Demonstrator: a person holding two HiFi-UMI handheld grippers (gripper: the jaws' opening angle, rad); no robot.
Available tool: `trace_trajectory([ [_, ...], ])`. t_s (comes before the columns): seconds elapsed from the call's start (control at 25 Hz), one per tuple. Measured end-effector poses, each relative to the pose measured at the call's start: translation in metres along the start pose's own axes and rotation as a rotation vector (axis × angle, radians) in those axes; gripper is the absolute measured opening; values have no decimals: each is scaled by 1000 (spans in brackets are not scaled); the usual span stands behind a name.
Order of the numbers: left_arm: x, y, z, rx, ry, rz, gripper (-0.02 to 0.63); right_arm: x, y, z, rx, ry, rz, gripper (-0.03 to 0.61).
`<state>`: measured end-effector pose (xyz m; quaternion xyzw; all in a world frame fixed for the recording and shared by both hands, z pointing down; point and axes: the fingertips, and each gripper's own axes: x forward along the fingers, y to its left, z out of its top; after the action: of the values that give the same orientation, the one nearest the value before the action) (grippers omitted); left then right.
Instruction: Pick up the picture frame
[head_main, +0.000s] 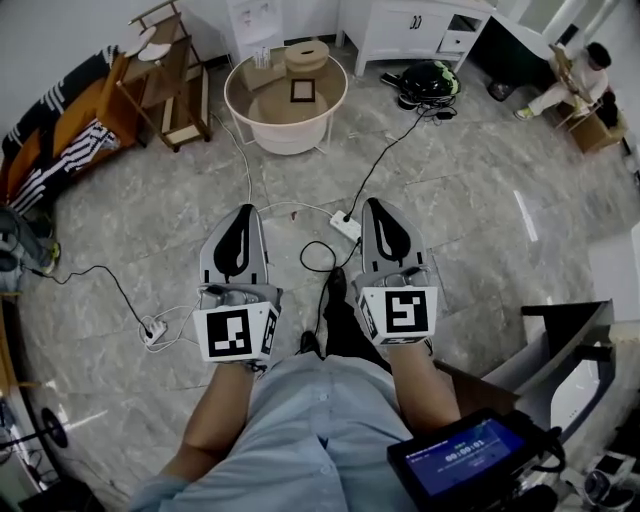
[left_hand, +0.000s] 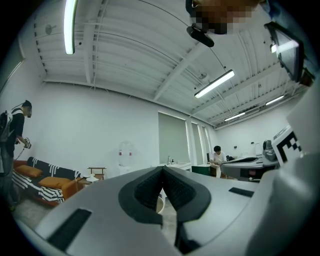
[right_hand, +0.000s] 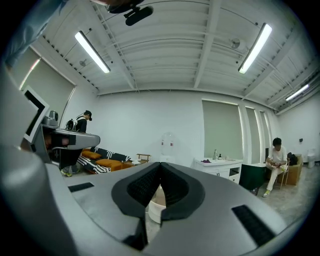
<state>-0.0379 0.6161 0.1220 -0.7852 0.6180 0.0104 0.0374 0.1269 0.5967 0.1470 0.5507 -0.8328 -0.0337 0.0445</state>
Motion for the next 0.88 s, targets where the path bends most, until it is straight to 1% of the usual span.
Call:
trace_trajectory([
  [0.12,32,2,-13,19,27,1,11,30,-16,-15,22,6,10,14],
  [0.24,77,-2,-16,39,50,-12,11,69,-47,-17,51,7,-1,14],
  [0.32,111,-4,-13,51,51,-13,11,95,-71,-14,63,5,-7,14],
  [0.52,181,-7,4,81,31,22,11,152,-122,-6,83,-17,15,14],
  [0.68,218,-13,9,95,23,38,11,185,-152,-2,89,-36,28,14],
  [0.88,248,-10,1,103,40,54,11,215,-167,-14,101,-16,48,14],
])
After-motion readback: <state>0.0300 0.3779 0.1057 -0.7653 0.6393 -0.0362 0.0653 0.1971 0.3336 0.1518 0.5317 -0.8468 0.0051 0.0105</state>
